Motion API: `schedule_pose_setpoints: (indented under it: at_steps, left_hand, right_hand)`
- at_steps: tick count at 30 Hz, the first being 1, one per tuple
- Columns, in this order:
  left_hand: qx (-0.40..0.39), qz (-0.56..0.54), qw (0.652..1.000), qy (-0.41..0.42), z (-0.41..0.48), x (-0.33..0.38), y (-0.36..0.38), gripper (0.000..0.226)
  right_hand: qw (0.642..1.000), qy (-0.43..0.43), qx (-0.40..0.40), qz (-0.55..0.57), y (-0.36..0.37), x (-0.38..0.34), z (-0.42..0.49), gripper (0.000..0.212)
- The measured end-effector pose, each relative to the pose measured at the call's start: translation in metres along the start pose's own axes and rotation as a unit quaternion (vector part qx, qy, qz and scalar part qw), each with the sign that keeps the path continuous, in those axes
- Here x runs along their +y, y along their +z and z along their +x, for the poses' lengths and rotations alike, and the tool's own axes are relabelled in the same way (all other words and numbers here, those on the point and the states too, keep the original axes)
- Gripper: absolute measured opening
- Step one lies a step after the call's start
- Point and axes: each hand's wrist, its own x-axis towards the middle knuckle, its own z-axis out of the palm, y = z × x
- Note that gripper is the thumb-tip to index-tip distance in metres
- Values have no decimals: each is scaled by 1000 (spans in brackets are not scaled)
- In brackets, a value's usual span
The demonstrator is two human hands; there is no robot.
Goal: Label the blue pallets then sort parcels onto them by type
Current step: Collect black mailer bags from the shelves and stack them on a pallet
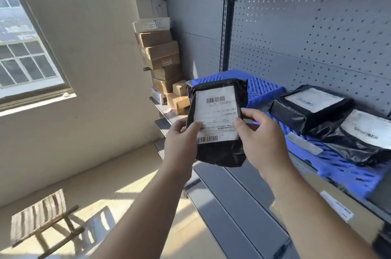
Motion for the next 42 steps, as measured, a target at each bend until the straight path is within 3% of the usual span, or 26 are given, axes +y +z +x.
schedule_pose_setpoints:
  at_steps: [8,14,22,28,33,37,42]
  left_hand:
    - [-111,65,992,-11,70,-2,100,7]
    - [-179,146,971,61,103,-6,173,16]
    - [-273,208,935,93,139,-17,239,12]
    - [-352,246,898,99,166,-26,264,12]
    - [-412,269,866,83,180,-36,269,12]
    - [-455,283,843,48,189,-39,269,24]
    - [-489,261,832,9,196,-39,264,37]
  right_hand:
    - [991,22,115,-59,-44,17,66,31]
    - [977,48,179,-106,-86,30,107,35]
    - [940,109,257,-194,-116,47,136,34]
    - [910,163,287,-251,-116,53,148,34]
    - [888,217,292,-282,-110,58,150,21]
    - [881,241,278,-298,-102,59,149,21]
    - [866,257,310,-297,-101,61,149,42]
